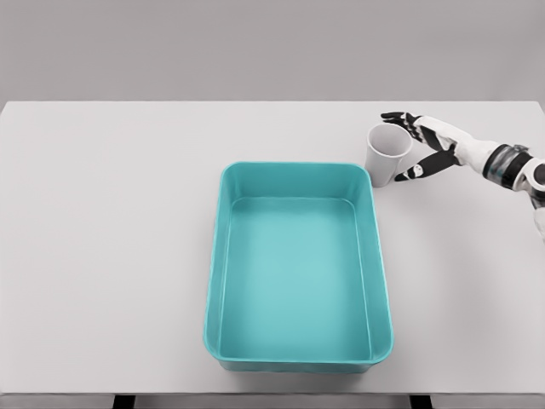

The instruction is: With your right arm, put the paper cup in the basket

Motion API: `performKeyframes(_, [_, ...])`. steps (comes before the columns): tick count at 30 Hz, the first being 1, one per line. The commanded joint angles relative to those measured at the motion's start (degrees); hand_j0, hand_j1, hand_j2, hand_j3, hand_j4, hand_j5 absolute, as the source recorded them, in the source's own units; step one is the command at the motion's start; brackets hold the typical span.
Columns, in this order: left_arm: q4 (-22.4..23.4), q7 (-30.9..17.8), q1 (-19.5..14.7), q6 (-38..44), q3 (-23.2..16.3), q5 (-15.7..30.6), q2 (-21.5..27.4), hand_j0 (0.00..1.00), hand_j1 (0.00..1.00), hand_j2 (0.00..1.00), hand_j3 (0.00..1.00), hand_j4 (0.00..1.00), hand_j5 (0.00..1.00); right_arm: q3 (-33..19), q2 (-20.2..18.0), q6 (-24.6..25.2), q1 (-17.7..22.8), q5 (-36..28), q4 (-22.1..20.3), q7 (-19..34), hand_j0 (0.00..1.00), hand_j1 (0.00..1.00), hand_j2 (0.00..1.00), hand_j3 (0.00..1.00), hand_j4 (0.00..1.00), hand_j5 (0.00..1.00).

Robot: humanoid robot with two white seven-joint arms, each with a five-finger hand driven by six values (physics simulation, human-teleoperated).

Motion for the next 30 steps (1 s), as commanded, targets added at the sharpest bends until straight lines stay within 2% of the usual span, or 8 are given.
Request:
performKeyframes(1, [0.0, 0.0, -0.1, 0.0, 0.0, 0.0, 0.0, 1.0, 1.0, 1.0, 1.0, 1.0, 1.0, 0.1, 0.0, 0.0, 0.0, -0.3, -0.1, 0.0, 1.0, 1.0, 1.0, 1.0, 1.0, 1.0])
performKeyframes(18, [0.0, 0.0, -0.1, 0.0, 0.0, 0.0, 0.0, 1.0, 1.0, 1.0, 1.0, 1.0, 1.0, 0.4, 0.0, -0.3, 0.0, -0.3, -1.0, 0.0, 1.0, 1.0, 1.0, 1.0, 1.0, 1.0])
performKeyframes(20, [0.0, 0.0, 0.0, 0.0, 0.0, 0.0, 0.0, 1.0, 1.0, 1.0, 1.0, 1.0, 1.0, 0.5, 0.0, -0.2, 0.1, -0.3, -2.6, 0.0, 1.0, 1.0, 1.0, 1.0, 1.0, 1.0])
performKeyframes(30, [0.0, 0.0, 0.0, 0.0, 0.0, 0.0, 0.0, 1.0, 1.0, 1.0, 1.0, 1.0, 1.0, 1.8, -0.4, -0.6, 0.1, -0.3, -5.1, 0.0, 1.0, 1.0, 1.0, 1.0, 1.0, 1.0])
